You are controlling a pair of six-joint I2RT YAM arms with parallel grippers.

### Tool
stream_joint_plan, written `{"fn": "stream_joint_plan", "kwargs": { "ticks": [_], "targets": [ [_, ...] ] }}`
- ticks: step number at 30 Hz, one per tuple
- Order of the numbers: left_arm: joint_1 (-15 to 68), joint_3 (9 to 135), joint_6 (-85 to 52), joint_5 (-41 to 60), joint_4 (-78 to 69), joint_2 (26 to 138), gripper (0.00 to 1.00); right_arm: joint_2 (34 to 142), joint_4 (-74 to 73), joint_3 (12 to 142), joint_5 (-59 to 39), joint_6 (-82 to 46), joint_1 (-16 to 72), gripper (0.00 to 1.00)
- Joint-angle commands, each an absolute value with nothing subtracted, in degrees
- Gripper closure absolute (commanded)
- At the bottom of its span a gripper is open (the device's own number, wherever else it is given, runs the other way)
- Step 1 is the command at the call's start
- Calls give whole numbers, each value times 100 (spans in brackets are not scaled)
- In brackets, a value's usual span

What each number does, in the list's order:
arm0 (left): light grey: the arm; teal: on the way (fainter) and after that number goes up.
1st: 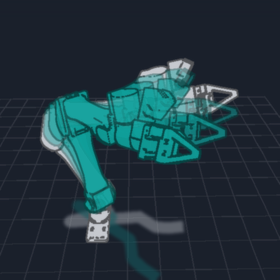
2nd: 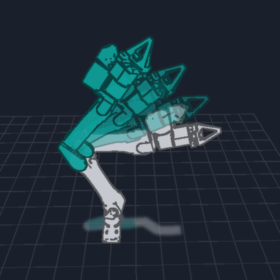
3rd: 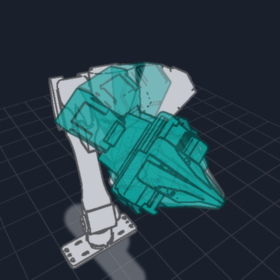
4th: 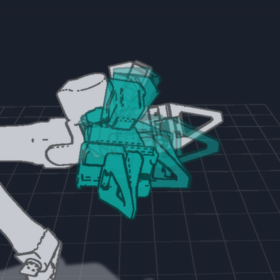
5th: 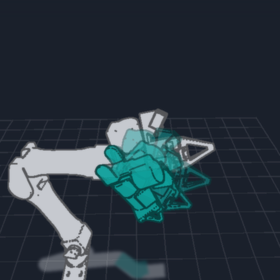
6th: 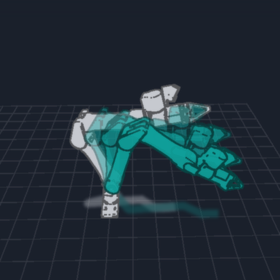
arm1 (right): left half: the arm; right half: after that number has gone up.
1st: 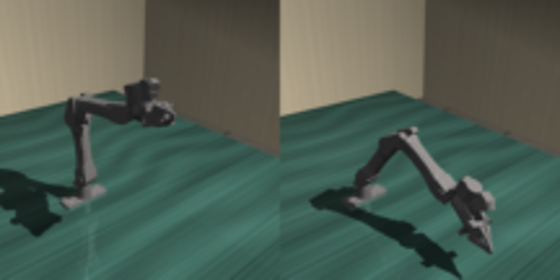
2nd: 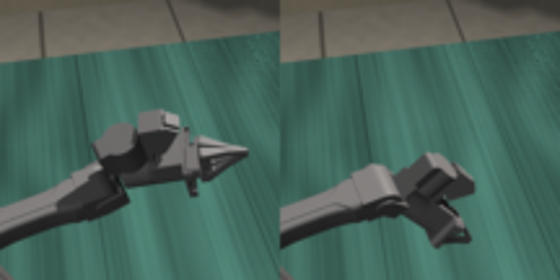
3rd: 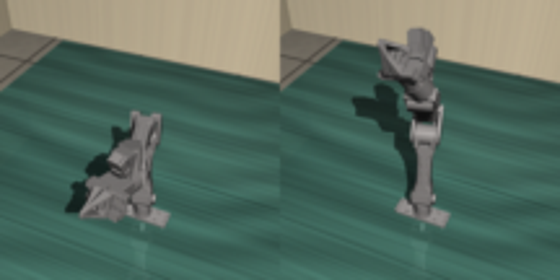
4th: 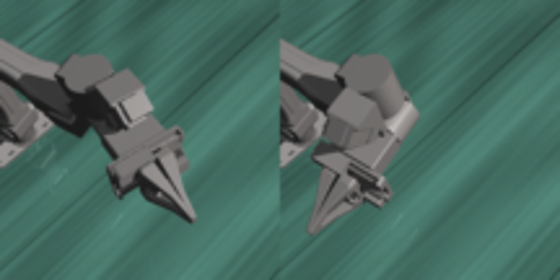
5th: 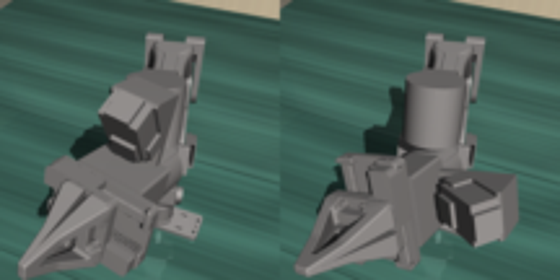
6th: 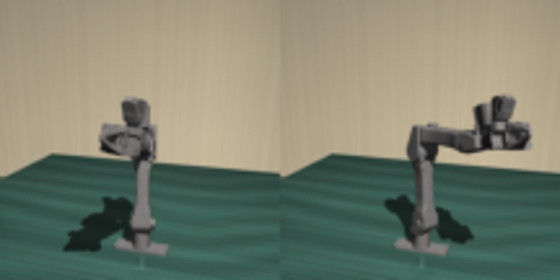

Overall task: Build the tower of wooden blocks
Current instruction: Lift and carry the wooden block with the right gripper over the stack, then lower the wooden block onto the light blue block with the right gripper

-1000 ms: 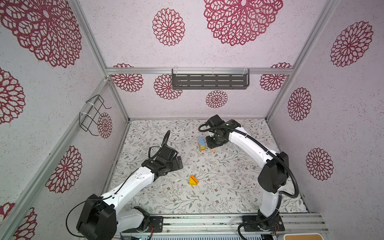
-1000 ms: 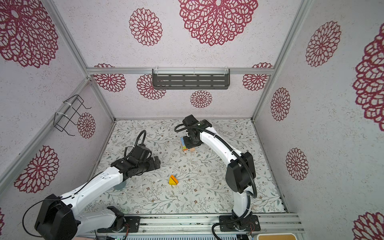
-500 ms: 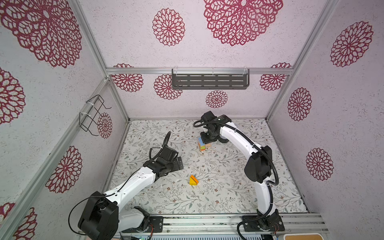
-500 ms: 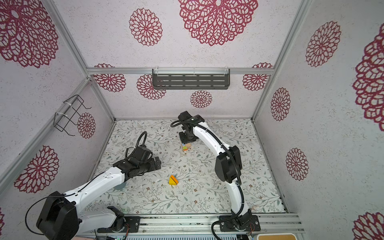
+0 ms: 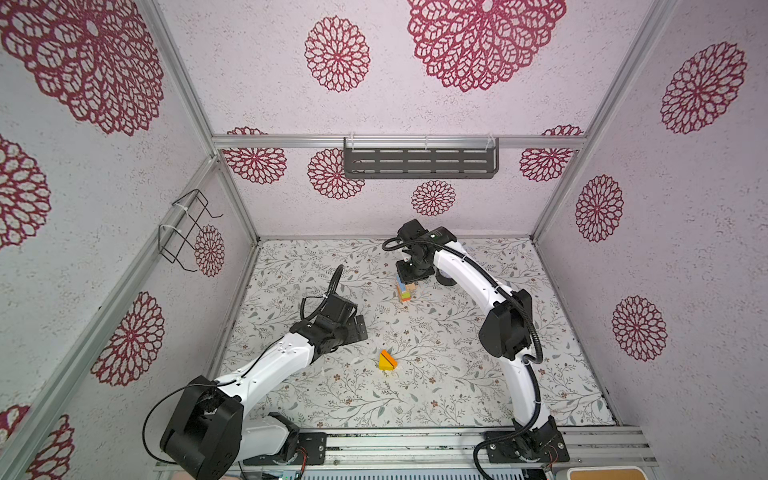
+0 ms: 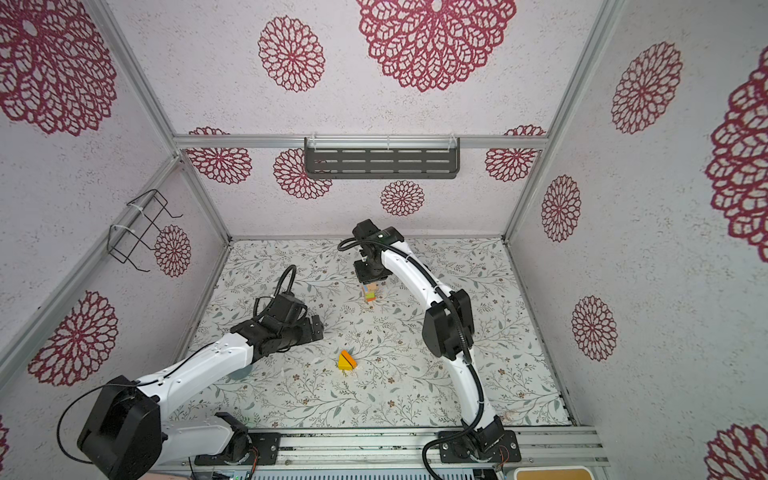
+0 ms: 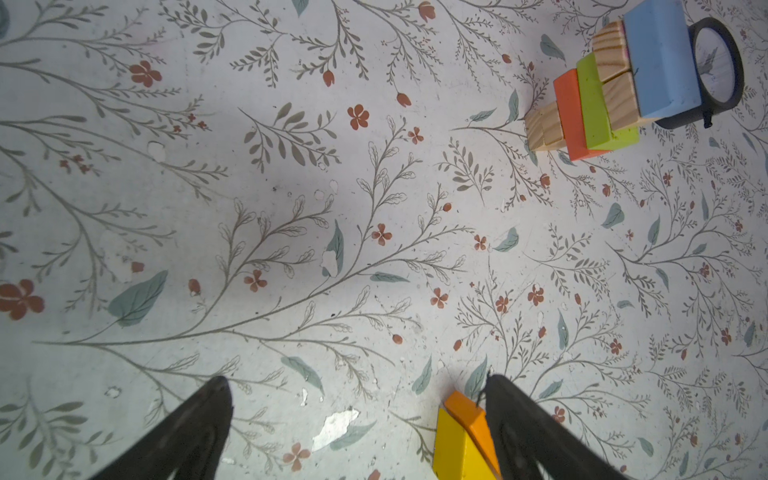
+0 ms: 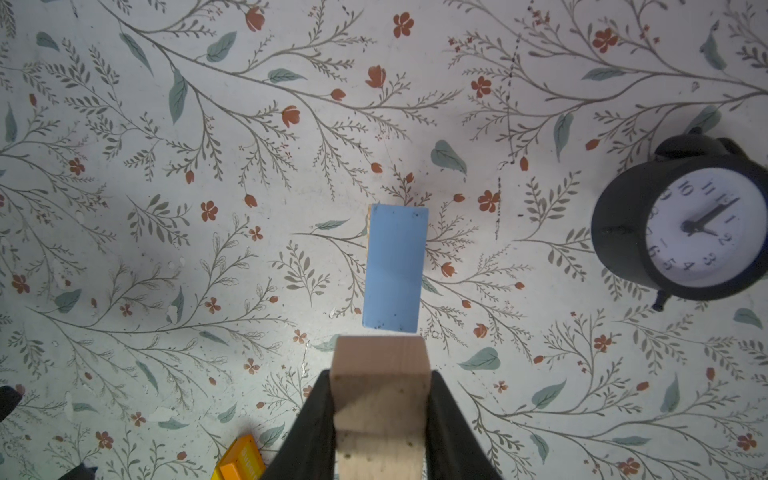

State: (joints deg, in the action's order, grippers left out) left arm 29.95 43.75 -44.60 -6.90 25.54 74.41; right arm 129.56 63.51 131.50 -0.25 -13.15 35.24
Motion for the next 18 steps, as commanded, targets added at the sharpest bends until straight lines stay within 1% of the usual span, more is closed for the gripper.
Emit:
{"fn": "stream_joint_plan", "kwargs": {
  "ticks": [1, 18],
  "targets": [
    [2962, 4359, -4474, -684, 2408, 7506, 3, 13001, 6366, 13381, -69, -1457, 3495, 75],
    [2962, 4359, -4456, -655, 2413, 7554, 3, 13286, 6111, 13623, -15, -1555, 3472, 75]
  ]
}}
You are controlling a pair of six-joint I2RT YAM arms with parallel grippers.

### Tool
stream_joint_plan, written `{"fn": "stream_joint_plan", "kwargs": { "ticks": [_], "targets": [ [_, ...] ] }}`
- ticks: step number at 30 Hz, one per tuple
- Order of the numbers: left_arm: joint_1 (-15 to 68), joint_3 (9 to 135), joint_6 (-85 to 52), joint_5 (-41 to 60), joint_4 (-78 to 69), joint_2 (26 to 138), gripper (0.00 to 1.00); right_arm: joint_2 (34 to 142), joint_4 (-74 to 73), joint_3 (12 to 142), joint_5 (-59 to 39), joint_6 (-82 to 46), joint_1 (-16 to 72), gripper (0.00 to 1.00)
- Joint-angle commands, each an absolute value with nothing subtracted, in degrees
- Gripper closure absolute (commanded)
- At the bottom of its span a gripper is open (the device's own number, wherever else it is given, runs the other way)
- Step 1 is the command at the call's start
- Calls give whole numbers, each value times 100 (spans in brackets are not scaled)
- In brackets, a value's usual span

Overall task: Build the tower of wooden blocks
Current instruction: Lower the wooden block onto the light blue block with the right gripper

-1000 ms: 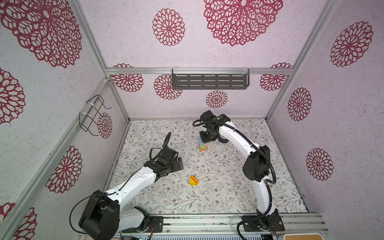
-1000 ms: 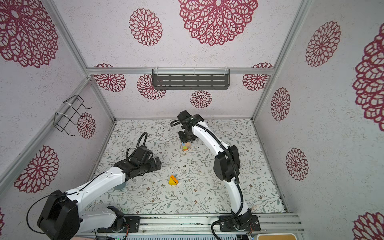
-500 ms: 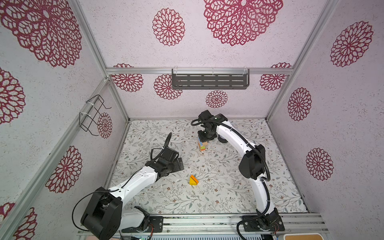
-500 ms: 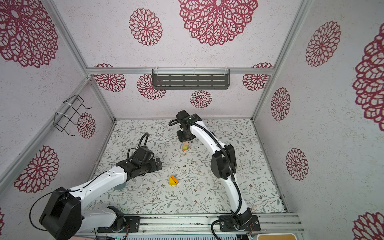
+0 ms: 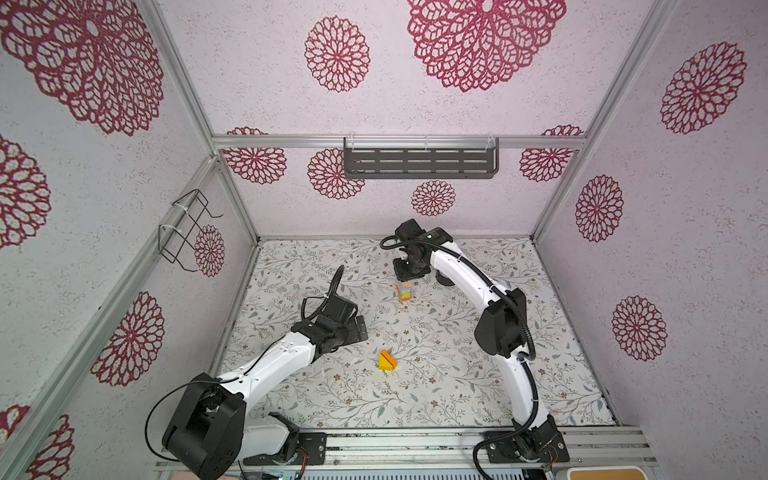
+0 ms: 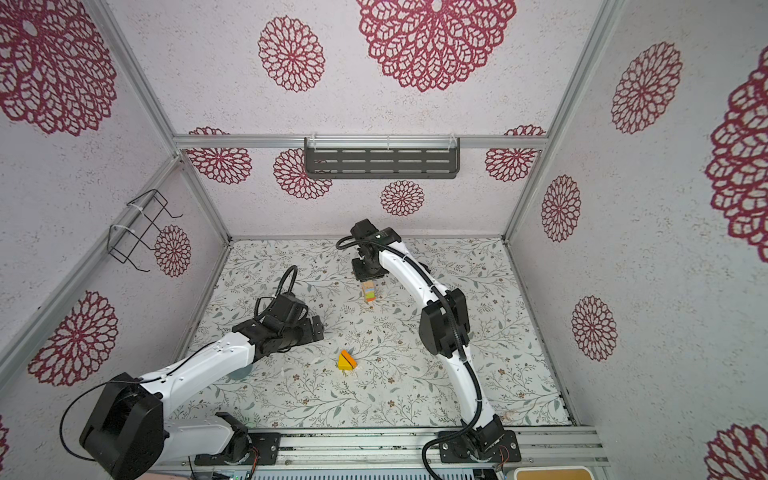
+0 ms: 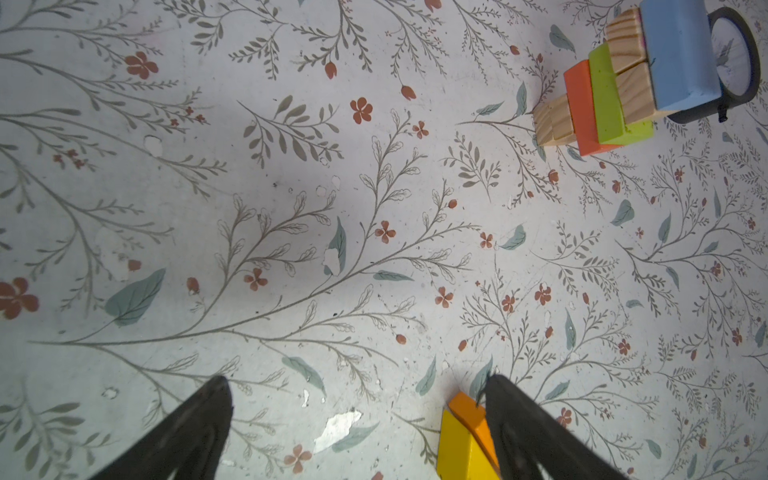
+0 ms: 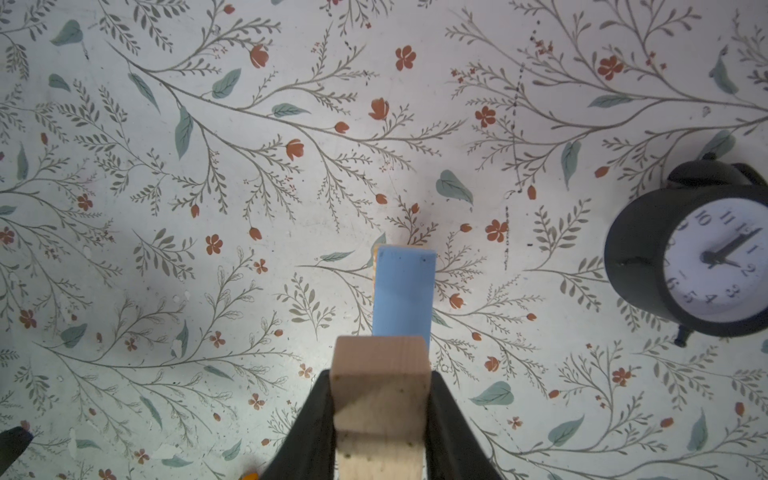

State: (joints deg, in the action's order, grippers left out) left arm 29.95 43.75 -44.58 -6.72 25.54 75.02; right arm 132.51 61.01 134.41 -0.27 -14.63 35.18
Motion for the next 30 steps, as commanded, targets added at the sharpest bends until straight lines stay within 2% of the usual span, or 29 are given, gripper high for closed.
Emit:
{"fn": "stream_joint_plan", "kwargs": {
  "ticks": [1, 30],
  "targets": [
    [2963, 4367, -4443, -658, 2417, 7559, 3, 13297, 6109, 13623, -26, -1563, 3463, 75],
    [2954, 4368, -4438, -664, 2393, 7603, 3, 13496, 5881, 13638, -93, -1625, 3401, 74]
  ]
}}
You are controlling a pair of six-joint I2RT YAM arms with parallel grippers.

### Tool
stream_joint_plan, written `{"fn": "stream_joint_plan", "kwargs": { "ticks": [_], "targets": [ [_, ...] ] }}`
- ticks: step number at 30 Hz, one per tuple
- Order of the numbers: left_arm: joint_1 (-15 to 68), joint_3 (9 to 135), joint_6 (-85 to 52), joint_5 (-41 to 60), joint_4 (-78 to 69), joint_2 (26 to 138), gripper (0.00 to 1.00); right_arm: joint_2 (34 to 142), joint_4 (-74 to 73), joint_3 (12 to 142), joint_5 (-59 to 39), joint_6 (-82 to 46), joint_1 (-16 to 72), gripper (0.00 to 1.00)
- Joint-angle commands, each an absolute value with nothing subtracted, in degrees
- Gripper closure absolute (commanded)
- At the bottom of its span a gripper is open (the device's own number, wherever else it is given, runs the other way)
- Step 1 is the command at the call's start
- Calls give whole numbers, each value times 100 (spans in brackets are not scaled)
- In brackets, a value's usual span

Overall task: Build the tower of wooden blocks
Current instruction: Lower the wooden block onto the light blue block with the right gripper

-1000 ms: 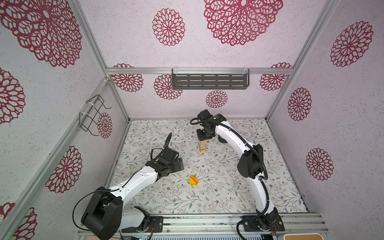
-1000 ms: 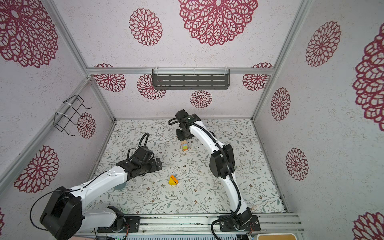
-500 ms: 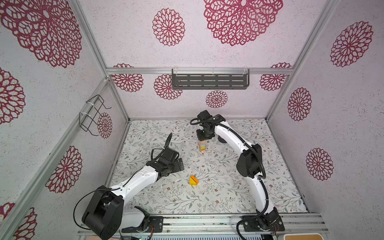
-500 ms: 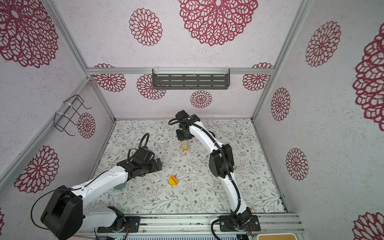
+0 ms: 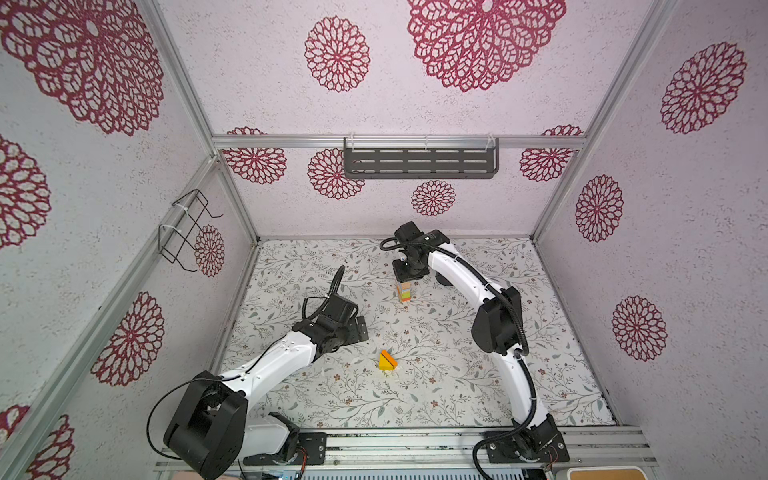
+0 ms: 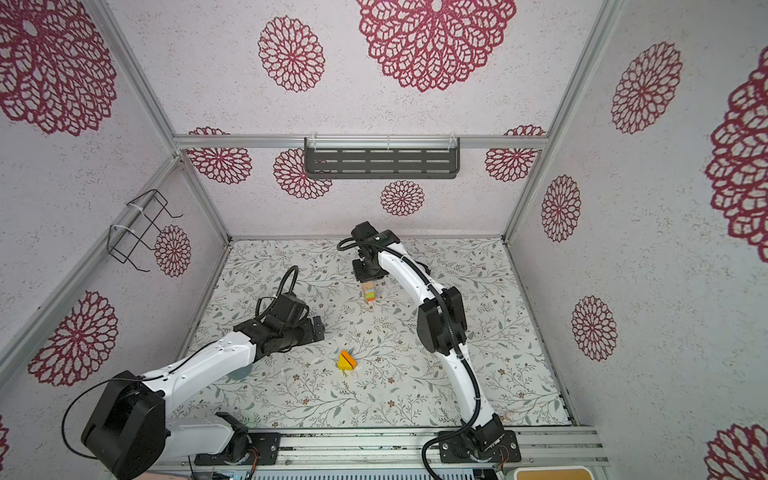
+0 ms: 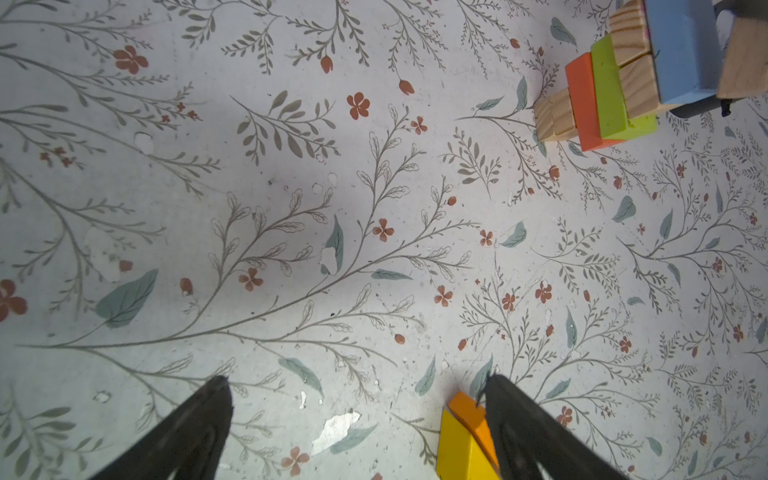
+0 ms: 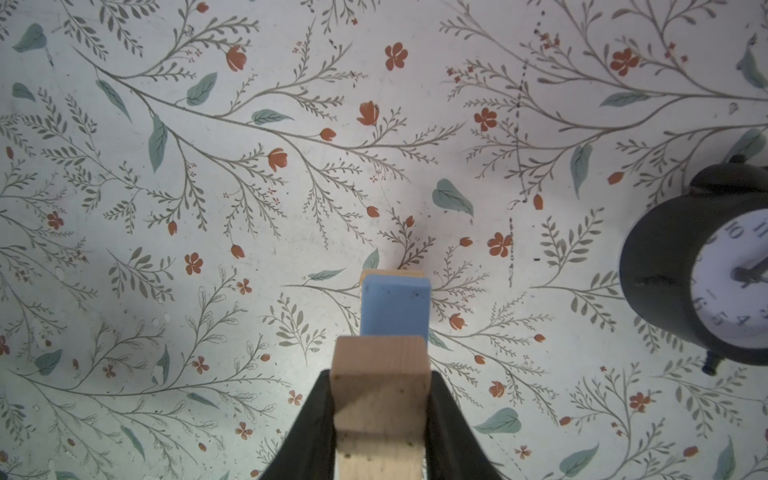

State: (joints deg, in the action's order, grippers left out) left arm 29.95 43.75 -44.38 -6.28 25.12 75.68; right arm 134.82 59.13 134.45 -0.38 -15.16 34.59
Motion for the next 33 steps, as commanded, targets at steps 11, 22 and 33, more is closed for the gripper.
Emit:
{"fn": "stream_joint_plan", "kwargs": {
  "ticks": [11, 22, 33],
  "targets": [
    [2933, 4360, -4448, -641, 2374, 7629, 3, 13575, 5854, 13658, -105, -1609, 3358, 69],
    [2914, 4333, -4457, -588, 2336, 7682, 3, 13597, 5801, 13658, -148, -1613, 3349, 68],
    [2904, 4333, -4456, -580, 2327, 7664, 3, 13598, 5776, 13658, -149, -1607, 3352, 60]
  ]
}}
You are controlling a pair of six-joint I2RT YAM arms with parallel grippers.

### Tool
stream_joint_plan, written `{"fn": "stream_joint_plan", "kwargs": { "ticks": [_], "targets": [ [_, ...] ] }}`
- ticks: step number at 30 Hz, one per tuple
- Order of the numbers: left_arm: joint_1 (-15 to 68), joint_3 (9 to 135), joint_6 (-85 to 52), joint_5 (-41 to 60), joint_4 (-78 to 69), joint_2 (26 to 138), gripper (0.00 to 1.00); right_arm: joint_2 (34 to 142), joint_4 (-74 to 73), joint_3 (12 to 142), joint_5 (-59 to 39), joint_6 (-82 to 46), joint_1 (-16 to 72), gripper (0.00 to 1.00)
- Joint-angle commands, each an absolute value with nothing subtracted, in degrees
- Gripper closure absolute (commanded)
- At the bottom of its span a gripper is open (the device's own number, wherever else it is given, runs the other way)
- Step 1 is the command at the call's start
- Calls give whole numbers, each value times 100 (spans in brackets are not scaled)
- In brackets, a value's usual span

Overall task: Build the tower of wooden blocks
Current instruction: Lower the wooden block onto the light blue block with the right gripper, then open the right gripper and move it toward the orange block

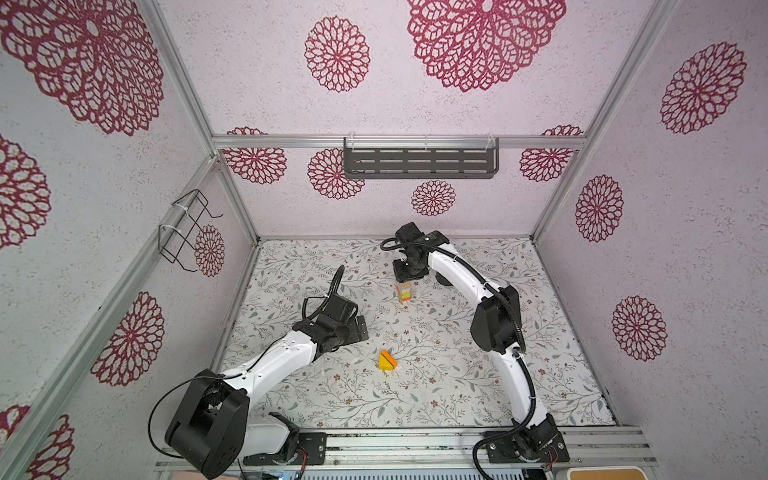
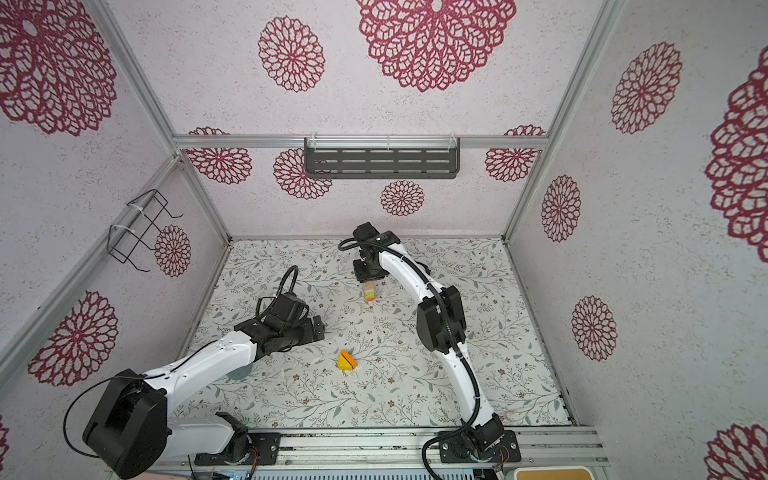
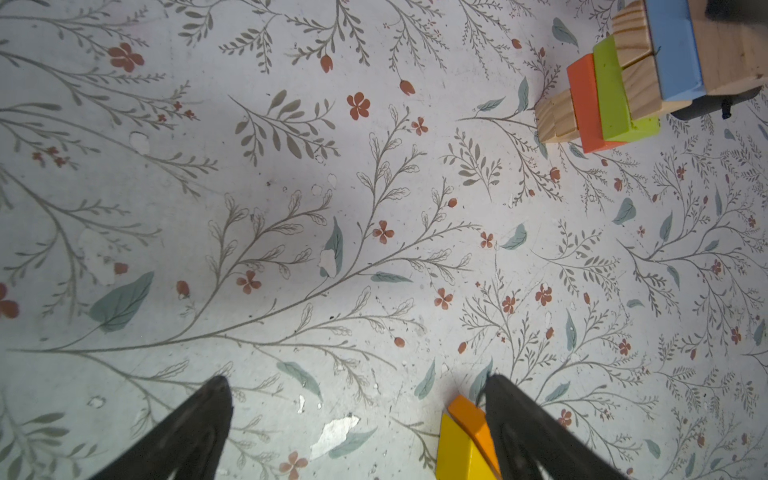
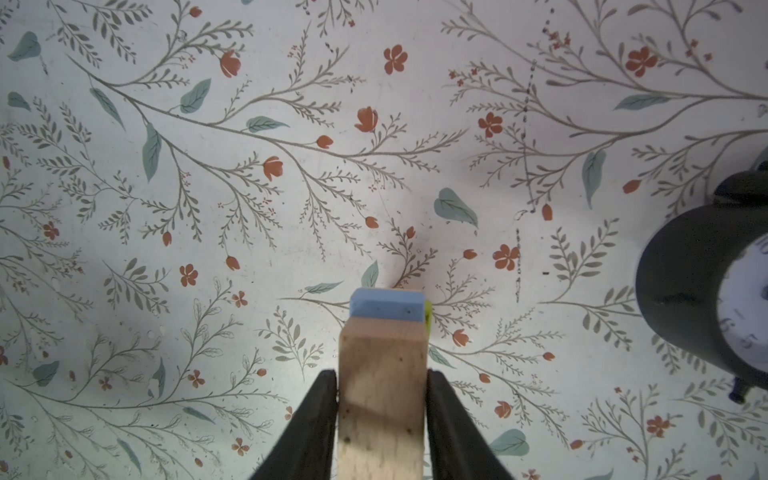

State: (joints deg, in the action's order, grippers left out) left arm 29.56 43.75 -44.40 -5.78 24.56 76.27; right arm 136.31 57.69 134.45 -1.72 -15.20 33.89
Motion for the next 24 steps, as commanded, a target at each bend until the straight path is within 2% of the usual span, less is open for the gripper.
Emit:
{"fn": "stream_joint_plan", "kwargs": {
  "ticks": [1, 7, 13, 16, 18, 19, 24],
  "targets": [
    [2916, 4333, -4456, -580, 2324, 7664, 3, 13605, 5781, 13658, -149, -1602, 3349, 60],
    [2906, 4333, -4432, -569, 2321, 7682, 3, 13579, 5793, 13658, -106, -1595, 3346, 55],
    [2908, 4359, -4408, -653, 2389, 7597, 3, 13341, 5826, 13658, 202, -1500, 3340, 38],
    [2907, 4368, -4480, -743, 2428, 7526, 3, 13086, 5821, 13649, 430, -1457, 3340, 25],
    [2909, 4401, -4532, -786, 2463, 7482, 3, 12845, 5798, 13611, 569, -1434, 3341, 5],
    [2904, 4433, -4550, -794, 2491, 7464, 3, 12718, 5749, 13555, 589, -1417, 3344, 1],
    [2918, 4585, -4581, -832, 2652, 7293, 3, 11664, 5060, 12454, 319, -1390, 3290, 1]
  ]
}}
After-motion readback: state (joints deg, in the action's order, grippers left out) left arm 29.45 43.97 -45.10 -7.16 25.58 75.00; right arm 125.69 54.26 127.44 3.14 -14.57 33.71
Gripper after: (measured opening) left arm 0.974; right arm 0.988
